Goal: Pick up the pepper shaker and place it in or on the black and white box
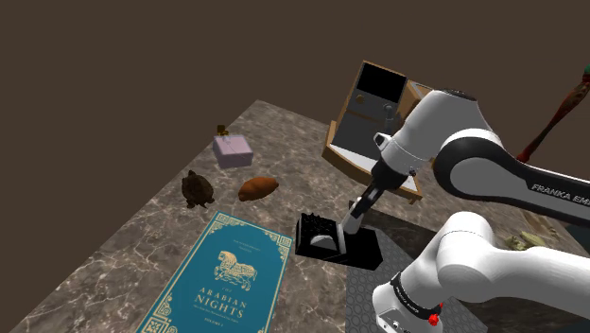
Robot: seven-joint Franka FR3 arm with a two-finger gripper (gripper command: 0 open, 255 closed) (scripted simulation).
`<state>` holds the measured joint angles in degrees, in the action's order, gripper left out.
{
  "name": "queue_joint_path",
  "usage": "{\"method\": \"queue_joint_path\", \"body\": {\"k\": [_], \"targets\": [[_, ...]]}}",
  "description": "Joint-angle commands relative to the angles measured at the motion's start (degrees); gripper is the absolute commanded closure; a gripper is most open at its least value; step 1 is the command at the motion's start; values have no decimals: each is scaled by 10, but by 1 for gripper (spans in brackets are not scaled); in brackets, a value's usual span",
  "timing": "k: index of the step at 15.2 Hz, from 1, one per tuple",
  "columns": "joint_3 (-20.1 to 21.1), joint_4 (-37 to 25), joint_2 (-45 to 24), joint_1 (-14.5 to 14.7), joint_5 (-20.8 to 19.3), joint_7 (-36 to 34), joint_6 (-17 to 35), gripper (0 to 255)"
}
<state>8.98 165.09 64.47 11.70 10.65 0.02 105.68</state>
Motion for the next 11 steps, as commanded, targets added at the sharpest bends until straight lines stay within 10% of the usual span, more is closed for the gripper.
{"method": "queue_joint_path", "body": {"k": [1,6,7,11], "targets": [[1,4,0,1,1,0,5,255],[1,4,0,1,1,0,5,255],[1,4,-1,1,1,0,5,0],[1,4,-1,1,1,0,5,0]]}}
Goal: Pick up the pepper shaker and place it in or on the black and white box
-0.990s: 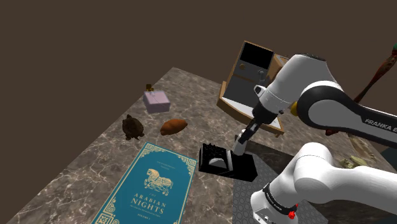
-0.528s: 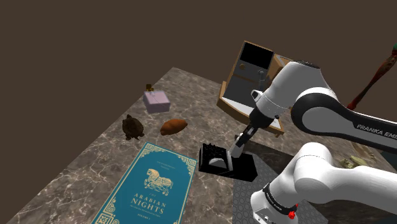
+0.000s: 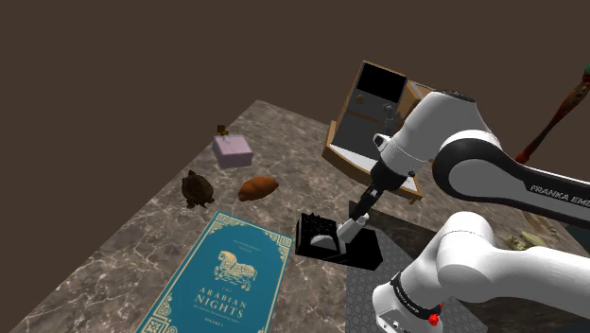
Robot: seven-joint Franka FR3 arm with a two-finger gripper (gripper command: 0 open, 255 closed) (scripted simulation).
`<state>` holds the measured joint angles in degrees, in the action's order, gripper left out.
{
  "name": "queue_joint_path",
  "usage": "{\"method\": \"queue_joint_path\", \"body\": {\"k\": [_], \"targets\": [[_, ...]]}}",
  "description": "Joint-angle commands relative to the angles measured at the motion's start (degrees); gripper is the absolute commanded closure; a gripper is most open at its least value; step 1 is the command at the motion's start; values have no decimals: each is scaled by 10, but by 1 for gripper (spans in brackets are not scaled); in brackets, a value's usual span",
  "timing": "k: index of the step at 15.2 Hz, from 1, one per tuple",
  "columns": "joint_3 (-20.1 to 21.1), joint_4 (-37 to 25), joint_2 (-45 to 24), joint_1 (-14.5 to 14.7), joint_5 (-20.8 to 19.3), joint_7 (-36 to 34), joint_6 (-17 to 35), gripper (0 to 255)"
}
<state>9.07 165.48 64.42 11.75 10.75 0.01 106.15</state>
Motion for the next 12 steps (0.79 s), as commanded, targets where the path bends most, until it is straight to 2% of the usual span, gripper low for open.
{"method": "queue_joint_path", "body": {"k": [1,5,12], "targets": [[0,0,0,0,0,0,0,0],[-14,-71,2,-8,-14,-1,-74,0],[-14,-71,2,-8,-14,-1,-74,0]]}}
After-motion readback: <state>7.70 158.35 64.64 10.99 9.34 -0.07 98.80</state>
